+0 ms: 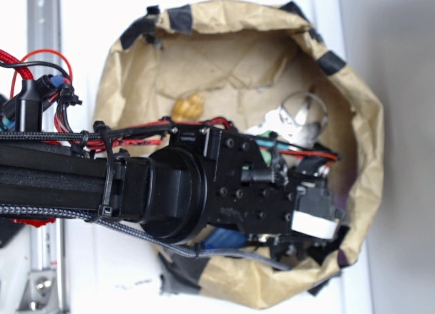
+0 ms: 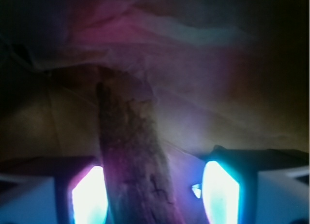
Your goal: Grab the wood chip.
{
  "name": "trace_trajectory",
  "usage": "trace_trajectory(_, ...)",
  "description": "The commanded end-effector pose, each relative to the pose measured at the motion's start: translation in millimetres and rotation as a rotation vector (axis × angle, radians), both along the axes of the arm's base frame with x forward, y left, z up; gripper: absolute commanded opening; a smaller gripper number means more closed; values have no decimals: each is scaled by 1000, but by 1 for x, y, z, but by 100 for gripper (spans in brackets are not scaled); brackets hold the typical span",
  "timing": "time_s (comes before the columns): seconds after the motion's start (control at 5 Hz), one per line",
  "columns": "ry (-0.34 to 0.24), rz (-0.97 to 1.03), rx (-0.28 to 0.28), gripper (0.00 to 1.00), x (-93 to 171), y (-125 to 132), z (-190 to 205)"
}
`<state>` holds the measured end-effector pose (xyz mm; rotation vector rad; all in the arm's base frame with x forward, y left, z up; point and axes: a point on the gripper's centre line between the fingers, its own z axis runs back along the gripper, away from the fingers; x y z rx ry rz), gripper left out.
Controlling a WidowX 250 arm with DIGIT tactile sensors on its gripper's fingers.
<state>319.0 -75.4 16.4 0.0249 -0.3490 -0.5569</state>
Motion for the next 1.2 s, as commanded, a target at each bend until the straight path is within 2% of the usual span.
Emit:
trace_trajectory(0.0,55,57,-4,0,-6,17,-2)
trace_trajectory(0.2,50,223,-24,0,-16,46,43)
trace_trajectory(0.4,79,340,-53,0,-31,72,92)
trace_trajectory(0.6,125,405,-71,0,-41,82,142)
trace_trajectory(0.8,162,423,-65,0,-45,69,173)
trace_trajectory(1.0,148,425,-9,0,-50,55,172)
